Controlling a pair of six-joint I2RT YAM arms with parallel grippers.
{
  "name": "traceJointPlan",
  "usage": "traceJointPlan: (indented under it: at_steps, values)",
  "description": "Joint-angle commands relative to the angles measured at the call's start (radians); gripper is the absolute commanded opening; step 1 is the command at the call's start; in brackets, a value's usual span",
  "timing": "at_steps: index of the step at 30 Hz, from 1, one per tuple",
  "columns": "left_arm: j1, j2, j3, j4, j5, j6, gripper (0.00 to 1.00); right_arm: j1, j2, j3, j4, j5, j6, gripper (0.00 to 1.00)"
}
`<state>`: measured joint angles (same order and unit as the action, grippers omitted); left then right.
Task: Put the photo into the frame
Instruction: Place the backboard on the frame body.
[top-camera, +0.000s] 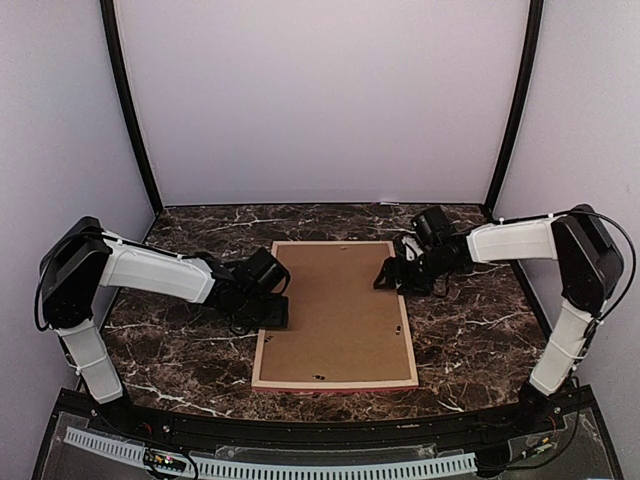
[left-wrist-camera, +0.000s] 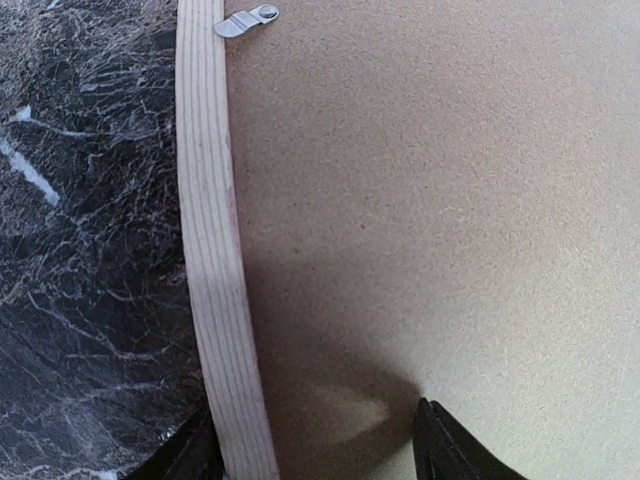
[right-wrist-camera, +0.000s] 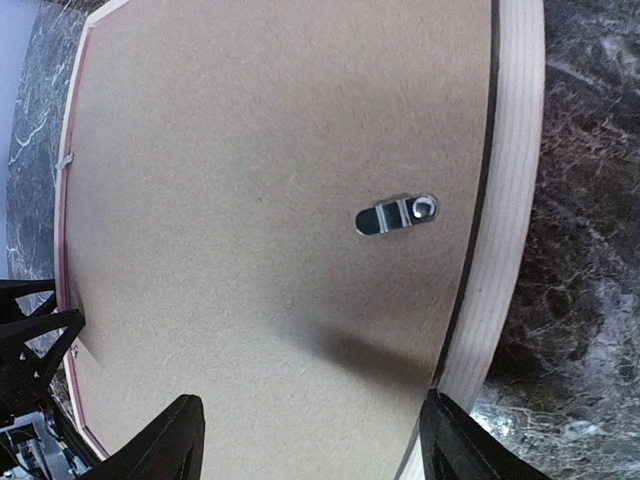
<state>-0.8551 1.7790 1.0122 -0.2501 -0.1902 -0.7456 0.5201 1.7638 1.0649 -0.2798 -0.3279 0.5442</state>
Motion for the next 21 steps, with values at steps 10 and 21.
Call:
traceJointPlan:
  at_steps: [10, 21]
  values:
    - [-0.005, 0.007, -0.049, -0.076, 0.006, 0.001, 0.66, -0.017, -0.065, 0.035, -0.023, 0.115, -0.074, 0.73]
    - [-0.003, -0.099, -0.036, -0.056, 0.020, 0.040, 0.71, -0.043, -0.048, -0.014, 0.008, 0.132, -0.093, 0.67]
